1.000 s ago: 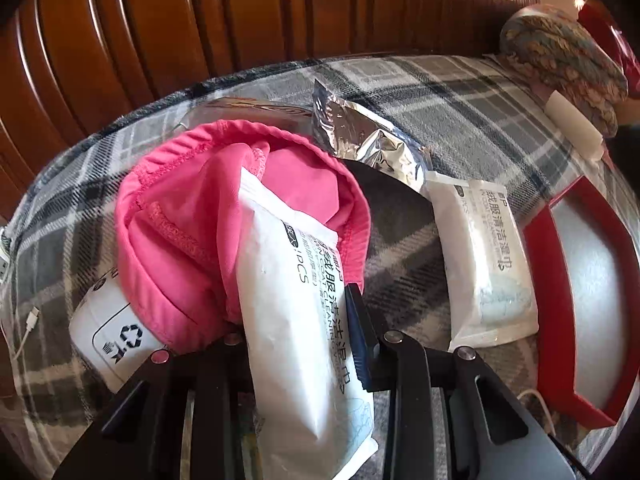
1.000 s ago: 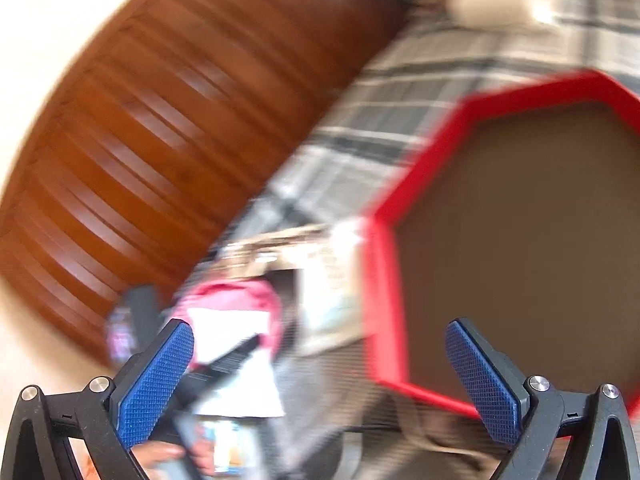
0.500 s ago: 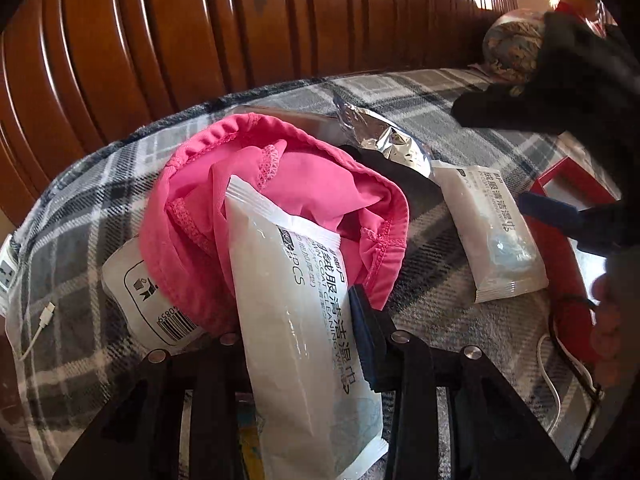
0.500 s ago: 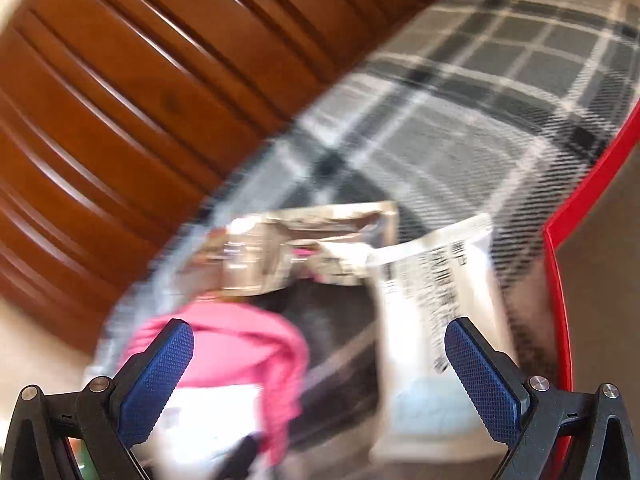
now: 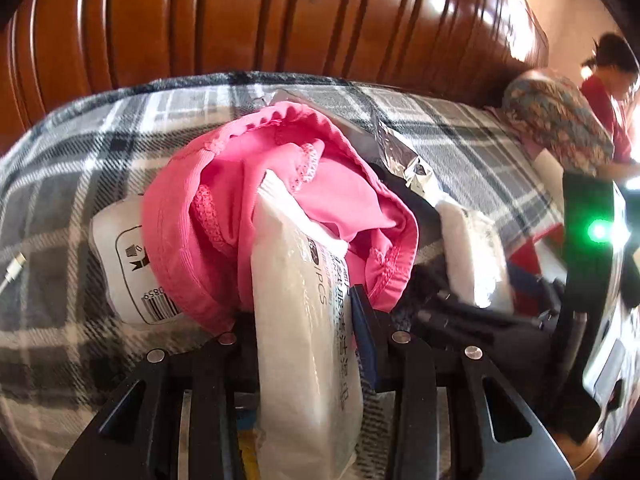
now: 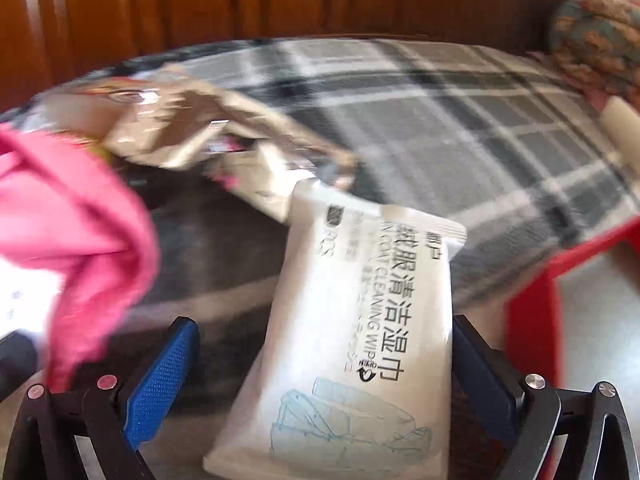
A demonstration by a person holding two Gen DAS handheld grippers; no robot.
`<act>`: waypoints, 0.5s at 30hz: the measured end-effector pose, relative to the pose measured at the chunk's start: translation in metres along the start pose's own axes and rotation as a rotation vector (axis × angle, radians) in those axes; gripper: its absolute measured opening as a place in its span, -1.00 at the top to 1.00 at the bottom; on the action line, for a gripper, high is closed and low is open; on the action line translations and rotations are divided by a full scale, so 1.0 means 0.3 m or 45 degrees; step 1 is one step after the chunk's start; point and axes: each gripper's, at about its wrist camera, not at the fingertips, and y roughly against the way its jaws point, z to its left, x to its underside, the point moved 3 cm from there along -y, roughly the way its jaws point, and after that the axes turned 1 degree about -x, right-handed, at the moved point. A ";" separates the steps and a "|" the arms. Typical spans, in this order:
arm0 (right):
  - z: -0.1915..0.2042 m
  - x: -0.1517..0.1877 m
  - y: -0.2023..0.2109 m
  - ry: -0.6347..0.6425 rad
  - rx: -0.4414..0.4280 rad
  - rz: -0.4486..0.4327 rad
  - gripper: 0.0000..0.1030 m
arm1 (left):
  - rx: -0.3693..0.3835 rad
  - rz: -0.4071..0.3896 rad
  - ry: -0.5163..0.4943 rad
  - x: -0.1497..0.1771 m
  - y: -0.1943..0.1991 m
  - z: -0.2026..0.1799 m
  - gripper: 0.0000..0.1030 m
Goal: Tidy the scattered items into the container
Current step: 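Grasp a second white wet-wipe packet with the right tool while the left tool holds its packet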
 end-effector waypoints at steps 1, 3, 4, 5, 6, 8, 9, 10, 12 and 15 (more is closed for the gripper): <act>-0.005 0.000 -0.009 -0.001 0.008 0.005 -1.00 | -0.009 -0.003 0.001 0.000 -0.002 -0.007 0.21; -0.016 -0.007 -0.029 -0.007 0.015 0.001 -1.00 | -0.042 -0.010 -0.030 0.003 -0.003 -0.032 0.21; -0.023 -0.011 -0.043 -0.003 0.032 0.007 -1.00 | -0.060 -0.010 -0.051 0.005 -0.005 -0.047 0.21; -0.028 -0.019 -0.063 0.004 0.059 0.019 -1.00 | -0.076 -0.006 -0.073 0.006 -0.008 -0.062 0.18; -0.027 -0.033 -0.082 -0.003 0.085 0.025 -1.00 | -0.092 0.000 -0.093 0.009 -0.012 -0.076 0.10; -0.036 -0.056 -0.094 -0.030 0.109 0.035 -1.00 | -0.138 0.009 -0.125 0.014 -0.020 -0.100 -0.08; -0.041 -0.062 -0.098 -0.032 0.114 0.036 -1.00 | -0.176 0.003 -0.126 0.017 -0.021 -0.106 -0.10; -0.044 -0.063 -0.098 -0.029 0.113 0.029 -1.00 | -0.208 -0.008 -0.112 0.022 -0.020 -0.106 -0.11; -0.035 -0.056 -0.072 -0.015 0.107 0.018 -0.99 | -0.239 -0.021 -0.103 0.031 -0.019 -0.101 -0.23; -0.025 -0.050 -0.056 -0.001 0.089 0.009 -0.97 | -0.285 0.036 -0.108 0.040 -0.029 -0.089 -0.45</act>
